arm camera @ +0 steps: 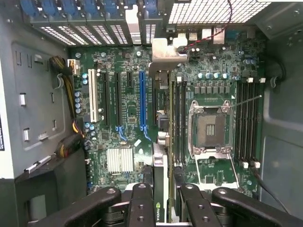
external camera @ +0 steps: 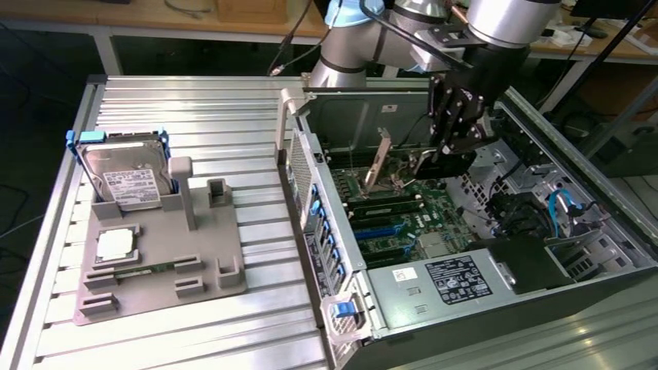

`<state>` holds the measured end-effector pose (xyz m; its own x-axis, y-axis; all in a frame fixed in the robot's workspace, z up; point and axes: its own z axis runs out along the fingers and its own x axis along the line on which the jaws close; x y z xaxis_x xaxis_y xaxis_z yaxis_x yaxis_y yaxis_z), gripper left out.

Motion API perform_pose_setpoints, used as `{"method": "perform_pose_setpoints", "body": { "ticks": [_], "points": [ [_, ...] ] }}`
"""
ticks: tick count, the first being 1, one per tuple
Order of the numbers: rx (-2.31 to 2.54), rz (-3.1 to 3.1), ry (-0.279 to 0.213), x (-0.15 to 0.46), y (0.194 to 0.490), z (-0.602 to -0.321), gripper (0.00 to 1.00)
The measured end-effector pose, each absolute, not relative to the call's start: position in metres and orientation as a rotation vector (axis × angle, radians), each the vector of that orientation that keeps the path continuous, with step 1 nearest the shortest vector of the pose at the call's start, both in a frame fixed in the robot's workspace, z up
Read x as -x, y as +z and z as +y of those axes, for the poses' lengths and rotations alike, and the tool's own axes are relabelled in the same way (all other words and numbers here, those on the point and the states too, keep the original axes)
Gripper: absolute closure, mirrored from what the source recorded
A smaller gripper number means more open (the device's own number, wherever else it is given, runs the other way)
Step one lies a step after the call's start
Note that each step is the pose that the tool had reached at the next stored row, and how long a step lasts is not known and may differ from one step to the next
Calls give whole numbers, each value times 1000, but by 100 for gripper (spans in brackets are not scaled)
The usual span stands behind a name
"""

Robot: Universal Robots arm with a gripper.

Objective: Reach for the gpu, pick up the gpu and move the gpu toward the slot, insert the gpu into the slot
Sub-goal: 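Insert the gpu into the slot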

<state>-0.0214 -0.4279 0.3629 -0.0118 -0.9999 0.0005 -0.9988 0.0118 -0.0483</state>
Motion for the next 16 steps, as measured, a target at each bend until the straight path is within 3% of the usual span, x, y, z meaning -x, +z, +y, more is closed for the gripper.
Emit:
{"method": "perform_pose_setpoints", "body": {
  "ticks": [16],
  "points": [
    [2179, 2205, -66, 32, 342, -431, 73]
  ]
}}
